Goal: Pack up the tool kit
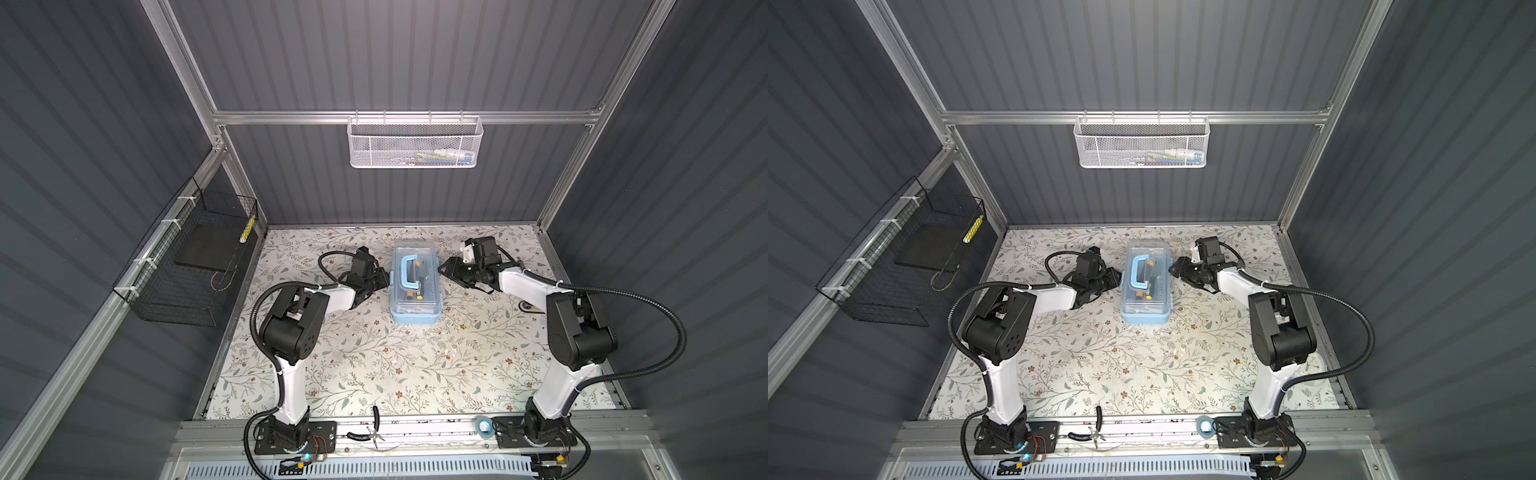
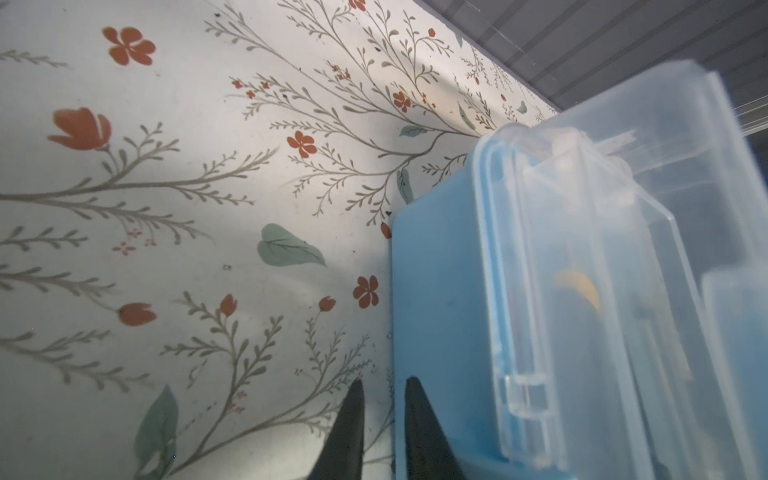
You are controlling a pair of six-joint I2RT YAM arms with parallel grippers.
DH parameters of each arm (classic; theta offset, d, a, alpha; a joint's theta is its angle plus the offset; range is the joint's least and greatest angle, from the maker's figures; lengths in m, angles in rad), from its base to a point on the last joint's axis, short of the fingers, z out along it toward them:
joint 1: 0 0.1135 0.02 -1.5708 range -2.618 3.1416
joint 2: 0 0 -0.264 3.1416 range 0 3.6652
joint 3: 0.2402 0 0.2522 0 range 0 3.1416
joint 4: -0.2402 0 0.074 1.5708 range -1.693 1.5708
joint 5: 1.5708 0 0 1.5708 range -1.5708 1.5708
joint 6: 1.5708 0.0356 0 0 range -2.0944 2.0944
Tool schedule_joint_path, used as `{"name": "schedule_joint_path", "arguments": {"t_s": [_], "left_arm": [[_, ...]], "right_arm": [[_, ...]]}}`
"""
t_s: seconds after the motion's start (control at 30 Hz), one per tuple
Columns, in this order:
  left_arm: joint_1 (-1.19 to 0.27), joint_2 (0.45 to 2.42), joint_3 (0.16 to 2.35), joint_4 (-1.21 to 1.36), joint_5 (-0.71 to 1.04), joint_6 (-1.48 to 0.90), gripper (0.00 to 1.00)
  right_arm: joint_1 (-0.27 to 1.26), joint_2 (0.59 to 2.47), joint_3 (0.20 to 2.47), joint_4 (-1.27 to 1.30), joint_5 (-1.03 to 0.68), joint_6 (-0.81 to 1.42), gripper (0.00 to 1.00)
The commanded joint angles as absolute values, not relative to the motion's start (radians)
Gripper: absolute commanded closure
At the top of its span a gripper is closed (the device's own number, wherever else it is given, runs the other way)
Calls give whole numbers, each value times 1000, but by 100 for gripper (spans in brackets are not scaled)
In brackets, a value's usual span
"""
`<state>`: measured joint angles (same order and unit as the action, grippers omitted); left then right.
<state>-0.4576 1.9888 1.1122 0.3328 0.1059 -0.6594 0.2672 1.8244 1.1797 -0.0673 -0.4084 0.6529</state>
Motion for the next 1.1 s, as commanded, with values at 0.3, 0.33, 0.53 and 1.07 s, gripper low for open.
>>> {"name": "schedule_joint_path", "arguments": {"t_s": [0.3, 0.33, 0.53, 1.07], "left_arm": [[-537, 2009, 1089, 525, 267, -788, 81], [-545, 2011, 1086, 544, 270, -796, 81], [-574, 2021, 1071, 619, 278, -835, 81], [-557, 1924, 1074, 457, 158, -762, 50]], "right_arm": [[330, 1867, 1174, 105, -609, 759, 42], [337, 1870, 1176, 104, -609, 759, 42], [370, 1896, 1168, 102, -593, 781, 43], [385, 1780, 1008, 94, -478, 867, 42]]}}
